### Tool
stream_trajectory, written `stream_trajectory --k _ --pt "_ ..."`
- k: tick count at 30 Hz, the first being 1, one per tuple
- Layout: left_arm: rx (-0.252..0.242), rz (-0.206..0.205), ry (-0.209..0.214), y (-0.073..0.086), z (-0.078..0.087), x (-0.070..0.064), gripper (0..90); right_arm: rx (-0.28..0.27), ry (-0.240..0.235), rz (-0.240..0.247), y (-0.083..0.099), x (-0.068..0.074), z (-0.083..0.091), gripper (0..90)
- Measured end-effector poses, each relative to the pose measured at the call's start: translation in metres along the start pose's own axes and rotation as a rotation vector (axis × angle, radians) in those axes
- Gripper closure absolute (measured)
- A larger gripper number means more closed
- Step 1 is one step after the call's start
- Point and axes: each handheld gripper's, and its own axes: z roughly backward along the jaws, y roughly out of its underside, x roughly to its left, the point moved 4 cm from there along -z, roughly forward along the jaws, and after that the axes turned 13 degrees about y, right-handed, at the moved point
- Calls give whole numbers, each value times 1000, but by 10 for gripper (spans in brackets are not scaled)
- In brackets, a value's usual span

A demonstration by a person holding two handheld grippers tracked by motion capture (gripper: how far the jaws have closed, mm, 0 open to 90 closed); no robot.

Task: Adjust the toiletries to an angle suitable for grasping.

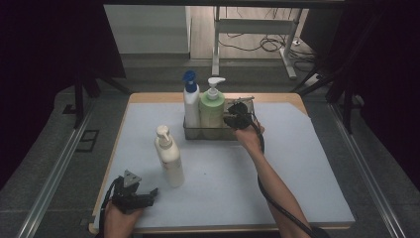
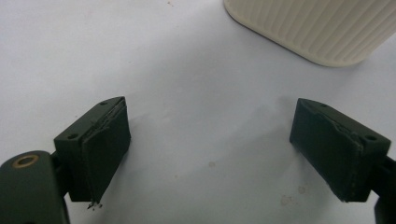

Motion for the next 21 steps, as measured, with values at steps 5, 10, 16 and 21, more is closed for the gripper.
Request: stream_trajectory --k 5,10,16,21 --pt "1 0 0 0 0 0 121 0 9 4 -1 4 1 893" --pt "-2 2 0 0 0 0 121 -5 17 -4 0 4 1 895" --pt "-2 3 0 0 0 0 120 -7 29 -7 1 5 1 892" --pt "-2 5 1 0 0 0 120 -6 55 22 1 1 1 769"
